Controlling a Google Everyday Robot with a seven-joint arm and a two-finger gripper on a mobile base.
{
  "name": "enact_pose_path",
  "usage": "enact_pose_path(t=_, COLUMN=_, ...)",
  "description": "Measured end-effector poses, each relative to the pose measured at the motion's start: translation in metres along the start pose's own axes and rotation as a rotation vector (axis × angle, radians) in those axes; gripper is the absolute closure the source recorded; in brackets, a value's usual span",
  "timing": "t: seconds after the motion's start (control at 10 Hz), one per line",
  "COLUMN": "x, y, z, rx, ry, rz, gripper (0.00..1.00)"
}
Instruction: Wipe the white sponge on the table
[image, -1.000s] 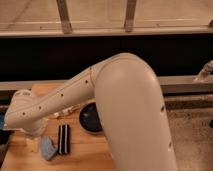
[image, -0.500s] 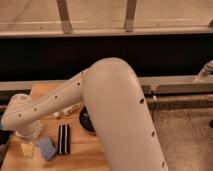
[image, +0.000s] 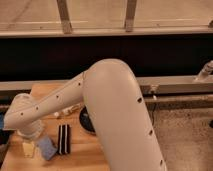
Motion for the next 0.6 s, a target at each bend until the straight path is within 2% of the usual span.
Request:
enact_pose_path(t=0.3, x=0.014, y=-0.004, z=0.047, rx=-0.068, ry=0.045, rz=0.050, gripper=0.20)
enact_pose_path(t=0.4, x=0.017, y=-0.005, z=0.051, rx=-0.076, ry=0.048, rz=0.058, gripper=0.20)
enact_pose_path(t=0.5, x=0.025, y=-0.004, z=0.061, rx=-0.113, ry=0.050, rz=0.091, gripper=0.20)
enact_pose_path(t=0.6, x=0.028, y=-0.003, z=0.061, rx=-0.115, ry=0.055, rz=0.099, gripper=0.25)
